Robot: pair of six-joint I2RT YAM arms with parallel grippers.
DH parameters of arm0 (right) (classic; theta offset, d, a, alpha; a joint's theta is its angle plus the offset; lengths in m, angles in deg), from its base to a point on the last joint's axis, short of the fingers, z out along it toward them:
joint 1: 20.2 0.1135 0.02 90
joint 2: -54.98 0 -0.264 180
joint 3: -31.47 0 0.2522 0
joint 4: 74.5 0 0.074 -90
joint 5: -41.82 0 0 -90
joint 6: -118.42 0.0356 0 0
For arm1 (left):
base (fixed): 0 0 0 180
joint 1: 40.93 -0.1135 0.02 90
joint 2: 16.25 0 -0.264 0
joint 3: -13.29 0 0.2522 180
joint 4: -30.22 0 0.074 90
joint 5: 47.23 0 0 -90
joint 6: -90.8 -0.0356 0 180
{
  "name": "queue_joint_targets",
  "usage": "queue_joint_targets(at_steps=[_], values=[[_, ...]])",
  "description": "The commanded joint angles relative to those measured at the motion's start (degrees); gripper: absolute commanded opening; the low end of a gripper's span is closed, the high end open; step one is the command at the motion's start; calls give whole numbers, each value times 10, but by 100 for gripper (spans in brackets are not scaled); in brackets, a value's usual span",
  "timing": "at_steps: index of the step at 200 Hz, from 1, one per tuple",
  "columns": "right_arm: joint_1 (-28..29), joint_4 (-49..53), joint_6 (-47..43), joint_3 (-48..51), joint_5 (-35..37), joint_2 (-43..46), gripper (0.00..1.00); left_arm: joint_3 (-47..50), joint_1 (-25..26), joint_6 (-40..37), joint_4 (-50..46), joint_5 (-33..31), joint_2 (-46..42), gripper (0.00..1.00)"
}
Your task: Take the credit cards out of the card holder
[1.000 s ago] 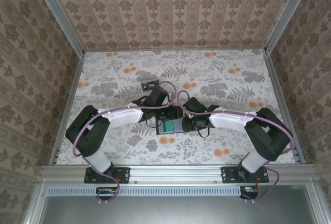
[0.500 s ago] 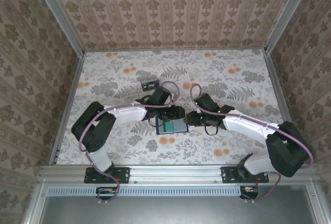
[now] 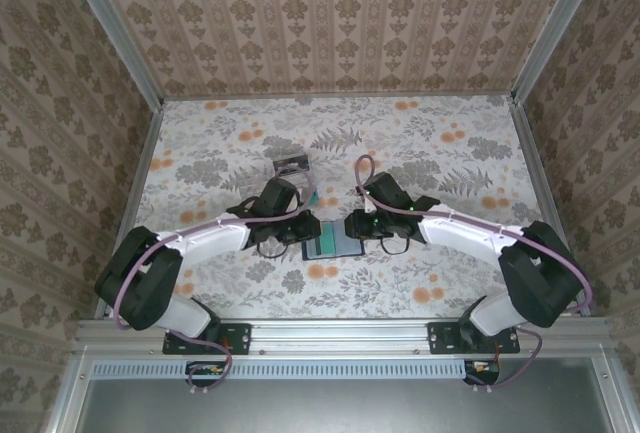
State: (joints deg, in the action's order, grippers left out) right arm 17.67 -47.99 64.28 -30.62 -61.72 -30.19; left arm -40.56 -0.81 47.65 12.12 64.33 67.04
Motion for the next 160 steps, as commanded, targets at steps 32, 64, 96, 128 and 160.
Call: queue_joint_targets(at_steps=[32, 64, 96, 128, 160], values=[[17, -48, 37, -43, -75, -73, 25, 23, -3, -2, 1, -16, 15, 10], [17, -38, 46, -54, -77, -117, 22, 31, -4, 0, 2, -19, 28, 10], [16, -33, 49, -59, -78, -149, 24, 37, -5, 3, -7, -28, 31, 9], [13, -36, 53, -58, -79, -161, 24, 40, -4, 1, -14, -31, 36, 8], [3, -60, 62, -47, -103, -169, 23, 42, -3, 3, -10, -29, 42, 7]])
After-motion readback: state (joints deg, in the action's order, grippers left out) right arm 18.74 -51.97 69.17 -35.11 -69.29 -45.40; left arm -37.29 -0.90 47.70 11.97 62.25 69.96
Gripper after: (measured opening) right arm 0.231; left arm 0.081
